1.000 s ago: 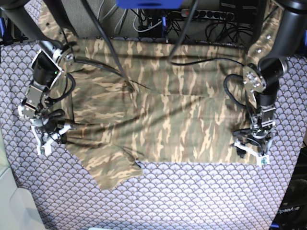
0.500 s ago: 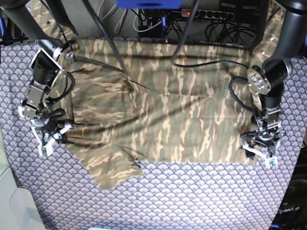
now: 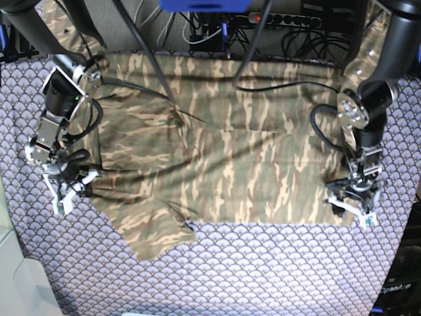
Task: Fold the T-shirt properly
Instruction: 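Grasp the shirt's side edges near the hem with both grippers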
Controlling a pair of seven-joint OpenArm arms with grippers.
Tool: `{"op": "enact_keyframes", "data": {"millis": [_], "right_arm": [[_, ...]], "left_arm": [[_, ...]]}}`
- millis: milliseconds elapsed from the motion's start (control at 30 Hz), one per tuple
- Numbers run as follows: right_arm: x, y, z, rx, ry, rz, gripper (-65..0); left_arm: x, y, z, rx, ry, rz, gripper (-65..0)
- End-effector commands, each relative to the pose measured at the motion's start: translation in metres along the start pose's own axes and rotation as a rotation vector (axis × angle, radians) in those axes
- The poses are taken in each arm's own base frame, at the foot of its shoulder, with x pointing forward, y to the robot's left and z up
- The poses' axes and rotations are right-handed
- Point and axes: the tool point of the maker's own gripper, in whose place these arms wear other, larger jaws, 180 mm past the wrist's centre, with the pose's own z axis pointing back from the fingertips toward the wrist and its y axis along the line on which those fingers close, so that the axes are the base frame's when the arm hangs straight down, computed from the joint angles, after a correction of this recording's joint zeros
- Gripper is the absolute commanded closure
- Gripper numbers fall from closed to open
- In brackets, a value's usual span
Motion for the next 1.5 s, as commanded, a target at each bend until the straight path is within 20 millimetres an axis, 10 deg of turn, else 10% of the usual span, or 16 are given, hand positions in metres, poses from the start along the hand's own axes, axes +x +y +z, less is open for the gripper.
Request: {"op": "enact_keyframes", "data": {"millis": [0,467,767,1467], "right_arm": [[-0.009,-0.010,0.003,-0.029,0.069,0.034,0.0],[-0.009,-0.010,0.003,-0.029,0.069,0.034,0.0],[-0.009,-0.011,0.003,-0.030,0.069,0.035,0.0],[0.007,-0.020,0.010,-0.065,0.028,0.059,0.0]], "left_arm": [[0.027,0.005,-0.002,0.013,-0.064,0.024,-42.7],[0.007,0.002,-0.001,0.002,-0.024,0.082,-42.3],[-0.002,-0.001,-0.001,-0.006,-0.001,0.080,-13.7],[-0.005,-0.004,-0.001,-0.021,0.051,0.079,0.0]]}}
